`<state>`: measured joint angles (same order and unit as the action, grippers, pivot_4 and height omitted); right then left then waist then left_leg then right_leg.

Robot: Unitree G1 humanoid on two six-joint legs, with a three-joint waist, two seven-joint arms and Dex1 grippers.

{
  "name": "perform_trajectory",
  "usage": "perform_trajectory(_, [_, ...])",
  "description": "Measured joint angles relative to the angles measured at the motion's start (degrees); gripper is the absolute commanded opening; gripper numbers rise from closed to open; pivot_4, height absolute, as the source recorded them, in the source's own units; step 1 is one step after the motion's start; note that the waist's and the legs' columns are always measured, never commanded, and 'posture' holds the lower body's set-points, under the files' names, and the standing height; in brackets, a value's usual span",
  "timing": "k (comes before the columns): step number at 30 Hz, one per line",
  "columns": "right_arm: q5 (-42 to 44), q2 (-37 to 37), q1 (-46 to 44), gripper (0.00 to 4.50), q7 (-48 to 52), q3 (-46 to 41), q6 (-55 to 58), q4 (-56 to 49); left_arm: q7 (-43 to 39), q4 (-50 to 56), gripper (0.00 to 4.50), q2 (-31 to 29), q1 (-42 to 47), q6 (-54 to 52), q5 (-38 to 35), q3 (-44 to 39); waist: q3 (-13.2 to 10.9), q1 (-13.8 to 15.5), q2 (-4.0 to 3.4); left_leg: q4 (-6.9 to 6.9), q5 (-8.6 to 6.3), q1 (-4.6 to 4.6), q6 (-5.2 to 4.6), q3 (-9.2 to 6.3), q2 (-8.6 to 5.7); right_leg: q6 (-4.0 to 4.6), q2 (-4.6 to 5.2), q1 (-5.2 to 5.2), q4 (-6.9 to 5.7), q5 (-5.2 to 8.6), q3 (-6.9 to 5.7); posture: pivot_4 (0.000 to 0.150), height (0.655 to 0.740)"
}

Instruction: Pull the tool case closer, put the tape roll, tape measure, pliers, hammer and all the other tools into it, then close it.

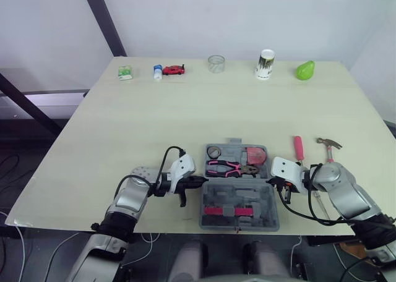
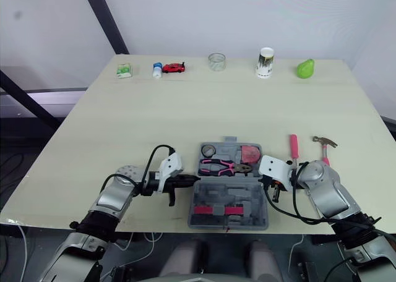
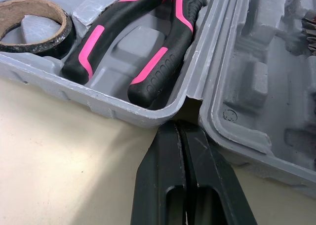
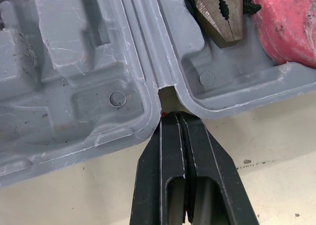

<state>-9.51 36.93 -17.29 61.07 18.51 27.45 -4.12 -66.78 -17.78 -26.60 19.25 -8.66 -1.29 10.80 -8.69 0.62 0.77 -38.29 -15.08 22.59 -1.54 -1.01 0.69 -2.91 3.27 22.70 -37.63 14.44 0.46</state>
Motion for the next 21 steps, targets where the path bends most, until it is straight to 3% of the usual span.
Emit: perform_trajectory(21, [-0.3, -1.2, -1.9, 0.02, -2.4, 0.0, -2.9, 4.1, 0.6, -6.7, 0.08, 1.1, 4.4, 1.9, 0.2, 0.0, 0.0, -0.1, 0.01, -0.07, 0.01, -0.15, 0.0, 0.05, 0.0, 0.0, -0.04, -0.02, -0.19, -0.02, 0.09, 0.15, 0.74])
